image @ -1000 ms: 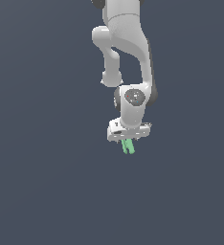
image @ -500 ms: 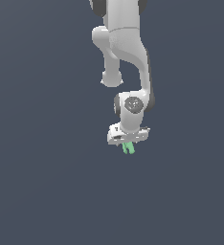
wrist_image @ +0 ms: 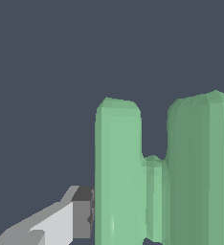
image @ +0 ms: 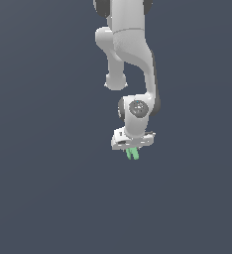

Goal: Pick up the object and move it to a goal position.

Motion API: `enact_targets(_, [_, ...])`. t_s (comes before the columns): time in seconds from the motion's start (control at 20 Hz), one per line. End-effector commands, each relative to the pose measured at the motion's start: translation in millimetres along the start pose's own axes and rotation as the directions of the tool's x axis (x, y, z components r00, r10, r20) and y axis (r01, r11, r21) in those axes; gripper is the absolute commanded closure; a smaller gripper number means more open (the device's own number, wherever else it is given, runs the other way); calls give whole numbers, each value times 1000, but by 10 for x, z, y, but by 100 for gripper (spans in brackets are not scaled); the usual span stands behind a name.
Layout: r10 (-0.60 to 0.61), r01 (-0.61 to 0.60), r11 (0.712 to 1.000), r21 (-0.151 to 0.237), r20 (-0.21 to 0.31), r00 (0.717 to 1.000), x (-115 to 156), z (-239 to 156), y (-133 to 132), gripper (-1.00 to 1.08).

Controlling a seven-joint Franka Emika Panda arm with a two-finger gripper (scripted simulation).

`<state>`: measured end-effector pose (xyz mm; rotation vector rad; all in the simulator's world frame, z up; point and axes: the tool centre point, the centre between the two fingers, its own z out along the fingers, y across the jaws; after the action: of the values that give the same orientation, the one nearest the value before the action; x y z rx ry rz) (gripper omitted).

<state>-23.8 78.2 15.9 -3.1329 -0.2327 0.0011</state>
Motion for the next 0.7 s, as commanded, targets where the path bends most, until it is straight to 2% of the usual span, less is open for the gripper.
enact_targets(0.0, [0,0,1000,0,0,1000,0,0,0,108])
enact_targets(0.35, [0,0,1000,0,0,1000,16,-150,-44,108])
enact_targets(0.65, [0,0,1000,0,0,1000,55,-525,-152,108])
